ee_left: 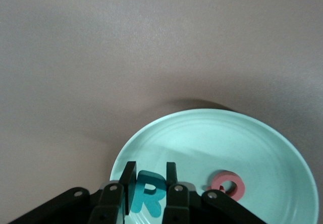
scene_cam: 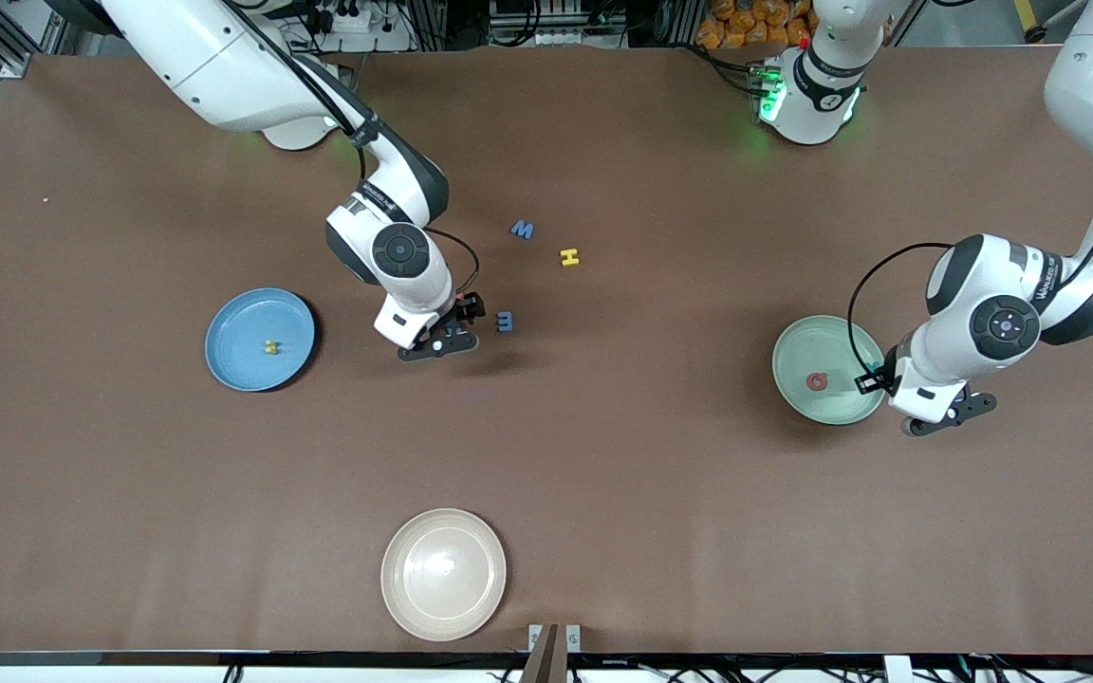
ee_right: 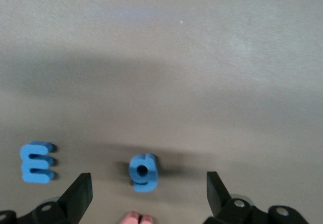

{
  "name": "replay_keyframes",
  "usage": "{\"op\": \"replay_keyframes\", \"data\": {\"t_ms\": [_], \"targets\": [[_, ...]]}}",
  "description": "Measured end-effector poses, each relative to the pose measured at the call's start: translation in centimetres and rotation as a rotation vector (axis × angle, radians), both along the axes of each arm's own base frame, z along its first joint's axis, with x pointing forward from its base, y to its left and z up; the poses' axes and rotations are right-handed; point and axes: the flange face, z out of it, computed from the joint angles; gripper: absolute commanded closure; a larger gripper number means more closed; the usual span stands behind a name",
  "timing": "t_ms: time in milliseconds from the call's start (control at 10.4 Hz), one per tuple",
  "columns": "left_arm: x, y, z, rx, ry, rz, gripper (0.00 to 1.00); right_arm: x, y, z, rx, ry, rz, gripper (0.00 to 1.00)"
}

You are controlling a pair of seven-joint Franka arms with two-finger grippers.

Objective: Sort upper and lower case letters into plates
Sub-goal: 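Place the R on the green plate while the right gripper grasps the g, then carry the blue g onto the blue plate with the right gripper and release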

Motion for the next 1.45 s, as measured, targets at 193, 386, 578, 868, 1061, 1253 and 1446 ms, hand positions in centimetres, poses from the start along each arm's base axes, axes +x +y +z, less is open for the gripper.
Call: {"op": "replay_keyframes", "data": {"t_ms": [193, 386, 578, 868, 1061, 1253, 1446], "targets": [[-0.2, 0.1, -0.9, -0.008, 0.016, 0.002, 1.0, -0.6, 0.3, -0.9, 0.01, 0.004, -0.026, 0.0], [-0.3, 0.0, -1.4, -0.014, 0.024, 0.001, 0.87, -1.5, 0.2, -1.7, 0.021, 0.005, -0.03, 0.0], [-0.4, -0.5, -1.6, -0.017, 0.026, -0.006, 0.0, -1.9, 0.1, -2.1, 0.016, 0.012, -0.049, 0.05], [-0.2, -2.8, -0.8, -0.03, 0.011, -0.033, 0.0, -1.8, 0.2, -2.0, 0.031, -0.001, -0.06, 0.16], [0.1, -5.7, 1.0, -0.05, -0.023, -0.029, 0.0, -1.8, 0.2, -2.1, 0.032, -0.001, -0.065, 0.22], [0.2, -8.7, 3.5, -0.054, -0.038, -0.035, 0.0, -2.1, 0.1, -2.3, 0.034, -0.001, -0.102, 0.27], [0.5, -10.8, 6.1, -0.05, -0.051, -0.054, 0.0, -2.0, 0.1, -2.3, 0.034, -0.002, -0.114, 0.3]]}}
